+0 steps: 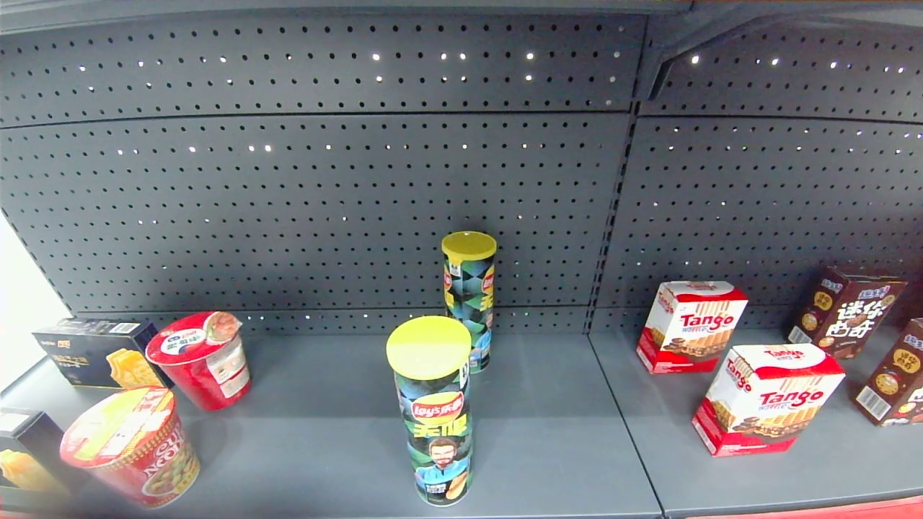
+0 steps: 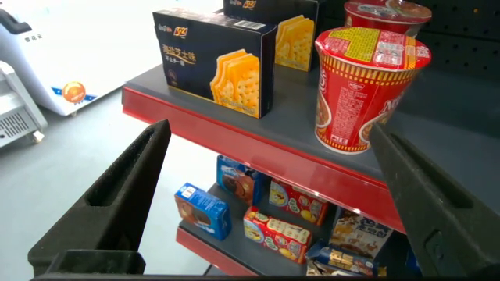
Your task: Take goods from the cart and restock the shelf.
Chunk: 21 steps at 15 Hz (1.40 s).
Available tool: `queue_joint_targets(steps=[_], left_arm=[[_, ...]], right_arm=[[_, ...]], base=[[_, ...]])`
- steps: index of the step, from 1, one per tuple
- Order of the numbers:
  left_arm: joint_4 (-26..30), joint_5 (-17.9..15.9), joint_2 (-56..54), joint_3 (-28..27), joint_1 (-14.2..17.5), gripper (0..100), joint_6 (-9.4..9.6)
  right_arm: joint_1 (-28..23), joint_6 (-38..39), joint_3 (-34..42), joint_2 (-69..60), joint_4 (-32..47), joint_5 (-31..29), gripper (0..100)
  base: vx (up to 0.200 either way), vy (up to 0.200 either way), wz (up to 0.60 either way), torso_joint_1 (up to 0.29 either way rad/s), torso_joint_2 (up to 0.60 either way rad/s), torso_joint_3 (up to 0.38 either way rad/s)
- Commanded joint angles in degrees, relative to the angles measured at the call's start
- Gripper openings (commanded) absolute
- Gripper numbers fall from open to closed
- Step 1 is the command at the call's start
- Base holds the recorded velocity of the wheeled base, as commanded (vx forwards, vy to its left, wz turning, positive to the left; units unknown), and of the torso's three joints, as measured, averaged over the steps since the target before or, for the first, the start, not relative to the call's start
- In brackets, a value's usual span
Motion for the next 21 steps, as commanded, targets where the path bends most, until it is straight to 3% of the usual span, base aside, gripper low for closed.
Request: queue_joint_targets(steps=[1,7,12,21], left_arm=[[-0.01,0.04,0.00,0.00,0.03,100,-0.01],[-0.01,0.30,0.00,0.00,0.03,100,-0.01],[-0.01,-0.05,0.00,0.00,0.03,100,0.08],[-0.01,-0.05,0.00,0.00,0.03,100,0.16]], right_arm=[[0.01,-1.26,-0.02,0.13,-0.28,-0.10,100],[0.01,-1.09,-0.02,0.13,-0.28,0.16,100],[0.01,-1.00,-0.02,0.13,-0.28,0.25,100],[0.10,0.85,0.07,0.13,-0.54,1.30,100]], base=[[0.000,0.000,0.00,0.000,0.00,0.000],[0.000,0.000,0.00,0.000,0.00,0.000],[-0.200,0.000,0.00,0.005,0.00,0.001],[0.000,0.000,0.00,0.000,0.00,0.000]])
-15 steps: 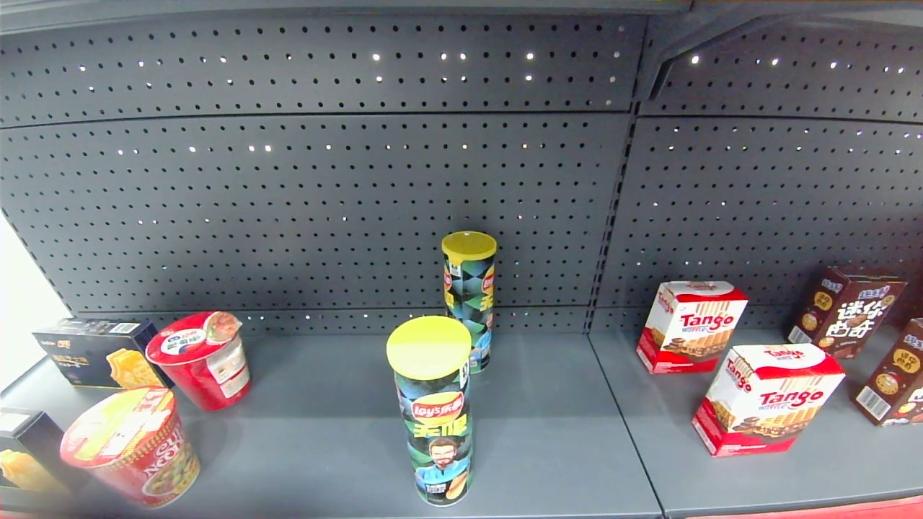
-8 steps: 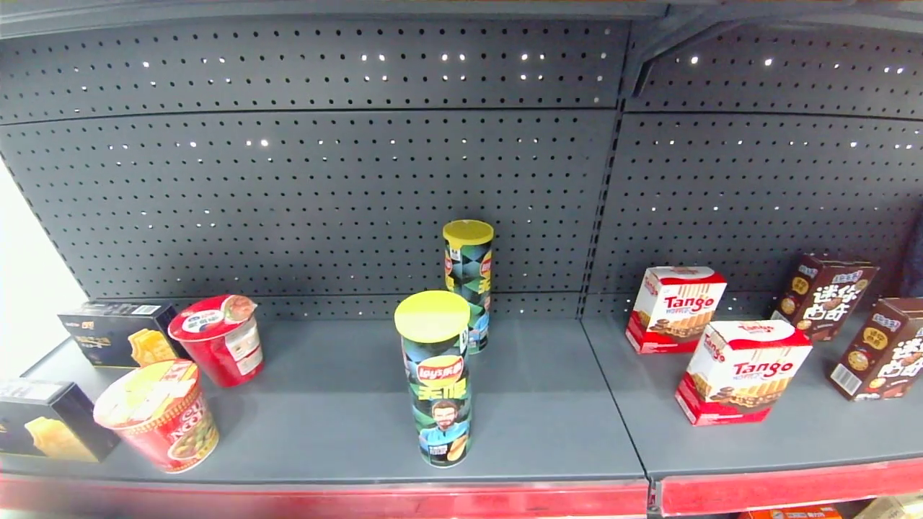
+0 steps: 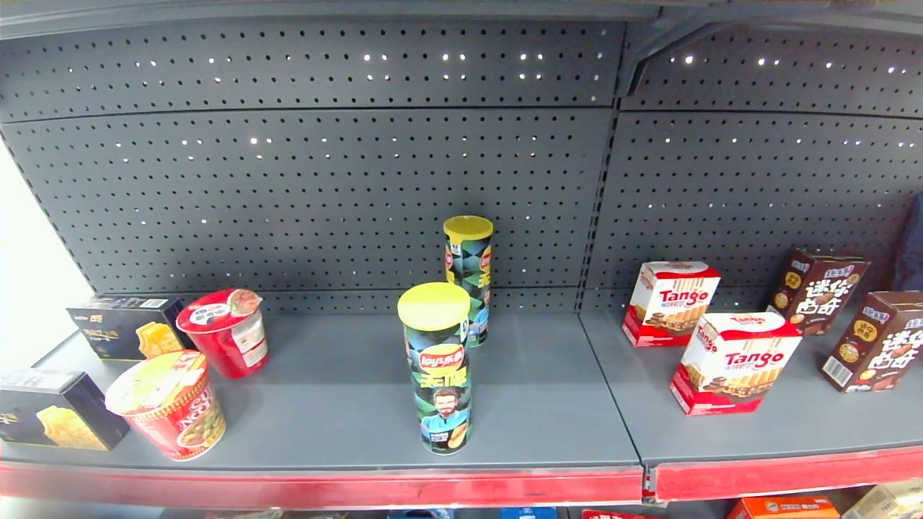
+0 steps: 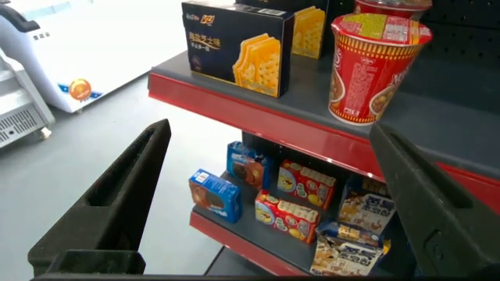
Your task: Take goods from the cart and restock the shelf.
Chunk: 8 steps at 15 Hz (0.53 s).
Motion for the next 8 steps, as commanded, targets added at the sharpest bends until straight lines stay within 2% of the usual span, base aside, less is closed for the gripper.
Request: queue_joint_targets(steps=[1,2,4,5,6,7,8], left_arm=[[0.07,0.01,0.00,0.00,0.03,100,0.01],[-0.01,-0.16,0.00,0.00,0.03,100,0.27],[0.07,-2.36,0.00,0.00,0.03,100,2.29],[0.25,-6.14,0.00,0.00,-0.06,100,3.96],[0.25,-7.02,0.00,-0.09,-3.49,100,4.58],[0.34,-6.84,0.00,-0.09,-7.88,100,4.14],[0.34,-6.05,0.00,-0.18,-9.46,100,2.64]], right_arm=[[-0.06,1.08,0.00,0.13,-0.04,0.01,100],[0.02,4.42,0.00,0.13,-0.04,-0.08,100],[0.02,7.76,0.00,0.13,-0.39,-0.43,100],[0.02,10.05,0.00,0.13,-0.39,-0.43,100],[0.02,11.89,-0.09,0.13,-0.39,-0.43,100],[0.02,13.56,-0.09,0.13,-0.48,-0.60,100],[0.02,15.41,-0.09,0.13,-0.48,-0.60,100]], base=[[0.000,0.000,0.00,0.000,0.00,0.000],[0.000,0.000,0.00,0.000,0.00,0.000],[0.000,0.000,0.00,0.000,0.00,0.000],[0.000,0.000,0.00,0.000,0.00,0.000],[0.000,0.000,0.00,0.000,0.00,0.000],[0.000,0.000,0.00,0.000,0.00,0.000],[0.000,0.000,0.00,0.000,0.00,0.000]])
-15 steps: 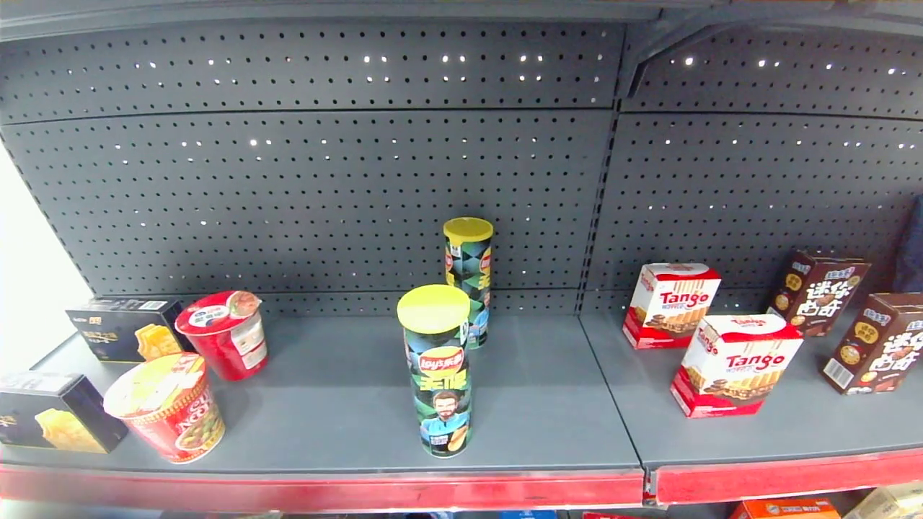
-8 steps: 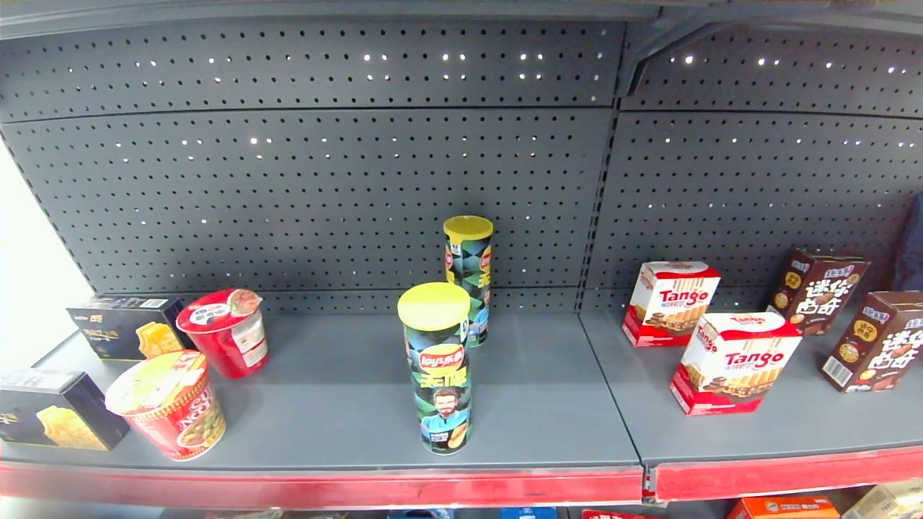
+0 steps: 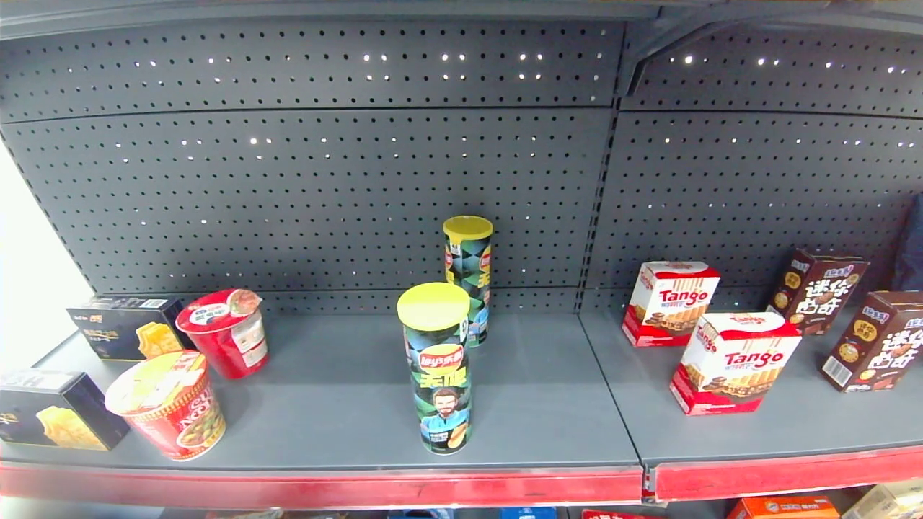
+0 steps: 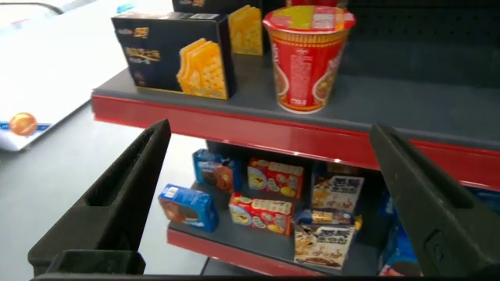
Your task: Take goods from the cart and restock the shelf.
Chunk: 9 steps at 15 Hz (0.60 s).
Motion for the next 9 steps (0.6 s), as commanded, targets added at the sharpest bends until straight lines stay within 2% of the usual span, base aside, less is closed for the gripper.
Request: queue_joint_targets(steps=[1,3,4,5,7,9], left_arm=[[-0.01,0.54,0.00,-0.09,-4.23,100,-1.04],[-0.01,0.45,0.00,-0.09,-4.23,100,-0.96],[0.08,0.27,0.00,-0.18,-4.23,100,-0.34],[-0.01,0.27,0.00,-0.09,-4.23,100,-0.25],[0.08,0.19,0.00,-0.09,-4.23,100,-0.17],[0.08,0.19,0.00,-0.09,-4.23,100,-0.17]], right_arm=[[0.00,1.20,-0.09,0.11,-0.04,-0.11,100],[0.00,7.00,-0.09,0.11,-0.22,-0.37,100],[-0.09,3.83,-0.18,0.11,-0.04,3.14,100],[-0.09,-1.18,0.26,0.11,-0.83,3.85,100],[-0.09,-10.76,0.52,0.11,-0.66,-1.69,100],[-0.09,-12.60,0.44,0.11,0.05,-1.34,100]], base=[[0.000,0.000,0.00,0.000,0.00,0.000],[0.000,0.000,0.00,0.000,0.00,0.000],[0.000,0.000,0.00,0.000,0.00,0.000],[0.000,0.000,0.00,0.000,0.00,0.000],[0.000,0.000,0.00,0.000,0.00,0.000],[0.000,0.000,0.00,0.000,0.00,0.000]])
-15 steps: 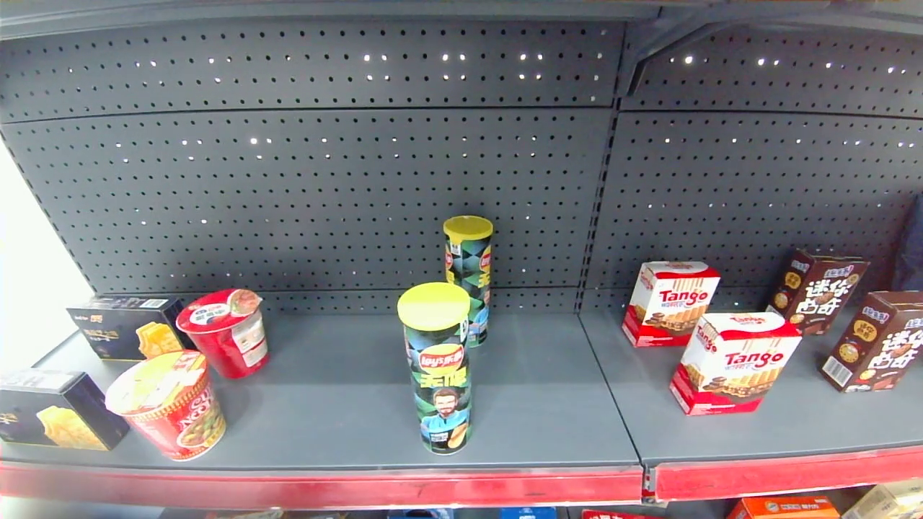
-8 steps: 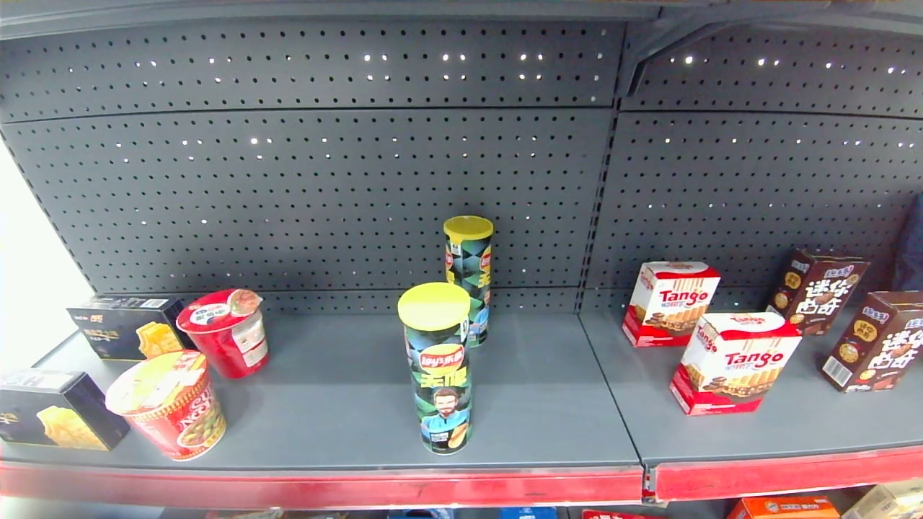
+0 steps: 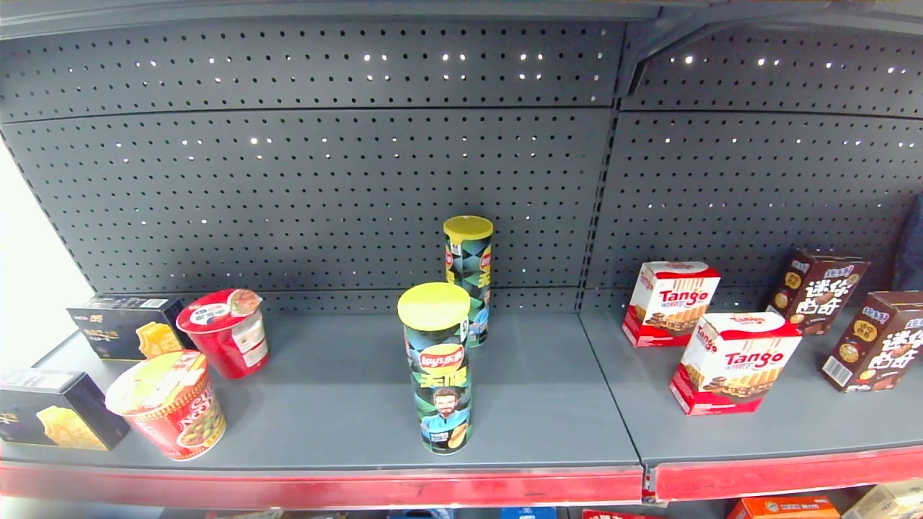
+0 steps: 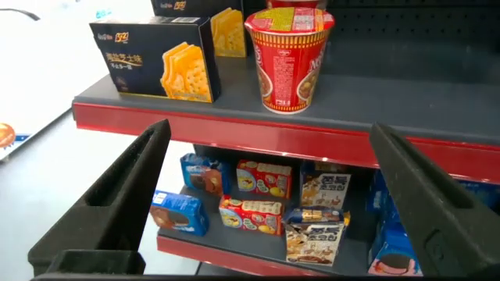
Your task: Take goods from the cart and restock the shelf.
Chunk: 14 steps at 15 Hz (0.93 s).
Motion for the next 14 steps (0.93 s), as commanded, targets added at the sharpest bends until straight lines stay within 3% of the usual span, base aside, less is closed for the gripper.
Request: queue_joint_targets(steps=[1,5,6,7,8,9,12,14], left_arm=[[-0.04,-0.02,0.00,0.02,0.02,100,0.02],[-0.22,-0.28,0.00,0.11,0.02,100,0.81],[-1.45,-4.15,0.00,-2.09,0.11,100,4.15],[-1.45,-4.15,0.00,-2.09,0.11,100,4.15],[-0.75,-16.90,5.80,-9.65,0.55,100,10.92],[-0.48,-22.08,8.79,-13.60,0.55,100,11.80],[-0.40,-37.46,20.74,-21.16,0.29,100,11.80],[-0.48,-40.10,26.63,-22.13,-1.38,100,11.88]], right_arm=[[-0.04,-0.05,0.12,0.10,0.03,-0.12,100],[0.05,1.79,0.21,0.10,2.67,1.11,100],[-0.04,1.79,0.21,0.10,2.67,1.20,100],[-0.04,1.79,0.21,0.10,2.67,1.20,100],[0.05,1.79,0.21,0.10,2.67,1.20,100],[-0.04,1.79,0.21,0.10,2.67,1.20,100],[-0.04,1.79,0.21,0.10,2.67,1.20,100],[-0.04,1.79,0.21,0.10,2.67,1.28,100]], base=[[0.000,0.000,0.00,0.000,0.00,0.000],[0.000,0.000,0.00,0.000,0.00,0.000],[0.000,0.000,0.00,0.000,0.00,0.000],[0.000,0.000,0.00,0.000,0.00,0.000],[0.000,0.000,0.00,0.000,0.00,0.000],[0.000,0.000,0.00,0.000,0.00,0.000],[0.000,0.000,0.00,0.000,0.00,0.000],[0.000,0.000,0.00,0.000,0.00,0.000]])
